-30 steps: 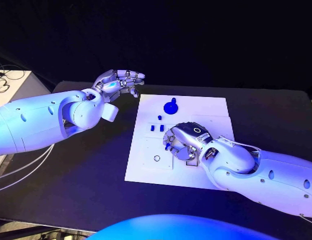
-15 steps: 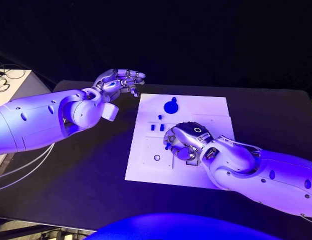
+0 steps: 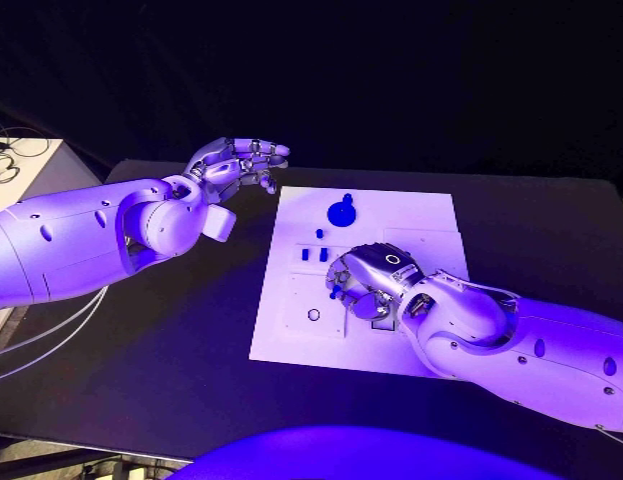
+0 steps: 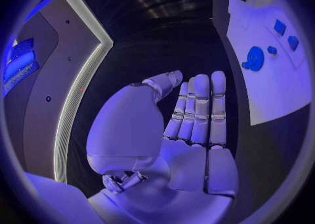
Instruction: Assemble the parts on the task board
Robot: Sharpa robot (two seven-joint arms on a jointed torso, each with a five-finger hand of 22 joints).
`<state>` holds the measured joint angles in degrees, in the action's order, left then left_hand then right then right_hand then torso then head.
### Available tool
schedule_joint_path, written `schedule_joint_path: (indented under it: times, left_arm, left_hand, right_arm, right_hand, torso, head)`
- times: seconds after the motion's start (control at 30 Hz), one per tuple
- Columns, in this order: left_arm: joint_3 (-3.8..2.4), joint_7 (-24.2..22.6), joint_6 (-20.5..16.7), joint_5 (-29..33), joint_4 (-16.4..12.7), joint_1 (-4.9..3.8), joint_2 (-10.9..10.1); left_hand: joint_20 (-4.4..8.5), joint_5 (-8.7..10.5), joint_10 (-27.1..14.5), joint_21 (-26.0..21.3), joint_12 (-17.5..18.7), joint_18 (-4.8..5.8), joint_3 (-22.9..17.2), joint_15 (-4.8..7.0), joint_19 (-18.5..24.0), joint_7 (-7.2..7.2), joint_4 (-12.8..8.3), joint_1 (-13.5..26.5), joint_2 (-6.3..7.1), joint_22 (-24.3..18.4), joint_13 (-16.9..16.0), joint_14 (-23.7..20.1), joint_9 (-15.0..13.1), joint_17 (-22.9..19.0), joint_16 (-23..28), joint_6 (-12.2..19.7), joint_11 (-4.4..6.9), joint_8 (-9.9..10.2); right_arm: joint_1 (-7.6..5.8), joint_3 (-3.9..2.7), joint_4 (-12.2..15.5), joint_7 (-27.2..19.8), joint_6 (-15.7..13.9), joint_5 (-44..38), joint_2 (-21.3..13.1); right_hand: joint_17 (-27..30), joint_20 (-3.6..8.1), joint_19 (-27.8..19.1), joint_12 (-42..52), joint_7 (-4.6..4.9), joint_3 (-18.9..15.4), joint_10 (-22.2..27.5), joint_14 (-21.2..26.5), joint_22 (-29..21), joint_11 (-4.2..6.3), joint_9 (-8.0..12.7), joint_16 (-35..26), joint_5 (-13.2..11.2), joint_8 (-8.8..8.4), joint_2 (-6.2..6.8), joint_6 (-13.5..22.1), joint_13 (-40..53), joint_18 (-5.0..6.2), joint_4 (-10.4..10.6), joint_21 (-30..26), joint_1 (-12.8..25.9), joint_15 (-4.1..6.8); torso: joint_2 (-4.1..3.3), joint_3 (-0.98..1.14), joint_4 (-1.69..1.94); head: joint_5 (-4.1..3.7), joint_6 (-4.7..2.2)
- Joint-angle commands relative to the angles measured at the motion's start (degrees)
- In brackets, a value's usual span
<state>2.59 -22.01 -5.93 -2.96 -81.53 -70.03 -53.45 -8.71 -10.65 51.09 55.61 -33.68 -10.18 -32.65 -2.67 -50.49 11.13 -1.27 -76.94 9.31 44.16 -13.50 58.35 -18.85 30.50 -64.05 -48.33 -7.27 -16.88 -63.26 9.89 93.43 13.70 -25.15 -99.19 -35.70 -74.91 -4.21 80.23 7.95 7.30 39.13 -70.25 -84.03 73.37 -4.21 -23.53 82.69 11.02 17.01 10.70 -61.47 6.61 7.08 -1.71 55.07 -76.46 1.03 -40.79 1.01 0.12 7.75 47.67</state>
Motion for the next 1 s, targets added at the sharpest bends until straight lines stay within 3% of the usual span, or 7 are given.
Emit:
schedule_joint_path:
  times: [0.03, 0.43, 0.5, 0.67, 1.0]
  left_arm:
    - [-0.05, -0.3, 0.9, -0.1, -0.2, -0.02, 0.0]
    - [-0.05, -0.2, 0.9, -0.1, -0.2, -0.03, -0.1]
    - [-0.05, -0.1, 1.0, -0.1, -0.2, -0.03, -0.1]
    - [-0.05, 0.0, 1.1, -0.1, -0.2, -0.03, -0.1]
    - [-0.05, 0.1, 1.0, -0.1, -0.2, -0.03, -0.1]
  left_hand:
    - [0.07, -0.07, -0.4, -0.3, -0.2, -0.38, 0.2, -0.44, -0.4, 0.01, -0.2, -0.1, 0.26, -0.1, 0.1, 0.0, 0.1, 0.0, -0.4, 0.3, 0.03, -0.2]
    - [0.04, -0.06, -0.6, -0.4, -0.3, -0.38, 0.3, -0.47, -0.4, 0.04, -0.2, -0.2, 0.25, -0.1, 0.1, 0.0, 0.1, 0.0, -0.4, 0.4, -0.01, -0.3]
    - [0.04, -0.06, -0.6, -0.4, -0.3, -0.38, 0.3, -0.48, -0.4, 0.04, -0.2, -0.2, 0.24, -0.1, 0.1, 0.0, 0.1, 0.0, -0.4, 0.4, -0.01, -0.3]
    - [0.02, -0.05, -0.7, -0.2, -0.4, -0.40, 0.3, -0.47, -0.9, 0.07, -0.2, -0.2, 0.17, -0.1, 0.1, 0.2, 0.1, 0.1, -0.6, 0.5, -0.02, -0.4]
    - [0.02, -0.05, -0.7, -0.1, -0.4, -0.41, 0.3, -0.48, -1.0, 0.07, -0.2, -0.2, 0.17, 0.0, 0.1, 0.2, 0.1, 0.1, -0.6, 0.6, -0.03, -0.4]
  right_arm:
    - [0.25, 0.13, -0.4, 0.5, 1.7, -1.1, 0.2]
    - [0.38, 0.35, 0.1, -1.9, 3.2, 0.7, 0.3]
    - [0.39, 0.39, 0.1, -2.3, 3.3, 0.9, 0.2]
    - [0.39, 0.46, 0.1, -2.3, 3.4, 1.2, -0.1]
    - [0.40, 0.54, 0.3, -1.9, 3.0, 1.2, -0.3]
  right_hand:
    - [-4.0, 0.07, 0.1, 0.0, -0.09, 0.3, -1.3, -3.8, 0.1, 0.89, 0.0, 0.2, 0.1, 0.18, -0.67, -0.4, 0.1, -0.95, -0.1, -0.2, -0.2, 0.32]
    - [-3.8, -0.16, -0.4, -1.1, 0.10, -0.4, -0.9, -3.7, -0.2, 0.63, -0.4, 0.1, -0.8, -0.05, -0.42, 0.1, -0.1, -0.79, 0.0, -1.4, 1.1, 0.06]
    - [-3.0, -0.45, -1.4, -2.0, 0.42, -0.8, 0.2, -3.5, -1.3, 0.20, -0.3, -0.4, -1.5, -0.74, -0.03, 1.3, -0.3, -0.43, 0.2, -4.0, 1.9, -0.32]
    - [-0.7, -1.17, -3.2, -3.6, 1.10, -1.4, 3.6, -2.9, -3.4, -0.86, 0.0, -1.9, -1.9, -1.87, 1.05, 2.7, -1.1, 0.22, 0.4, -8.8, 3.0, -1.17]
    - [-0.4, -1.32, -3.4, -3.6, 1.18, -1.5, 4.1, -2.7, -3.6, -0.98, 0.1, -2.1, -1.9, -2.09, 1.22, 3.0, -1.2, 0.33, 0.2, -9.4, 2.9, -1.28]
  torso:
    - [-0.01, -0.01, -0.01]
    - [0.12, 0.03, -0.06]
    - [0.15, -0.01, -0.09]
    - [0.15, 0.03, -0.15]
    - [0.07, 0.04, -0.07]
  head:
    - [0.02, 0.06]
    - [0.07, 0.40]
    - [-0.09, 0.49]
    - [-0.13, 0.39]
    - [-0.37, 0.23]
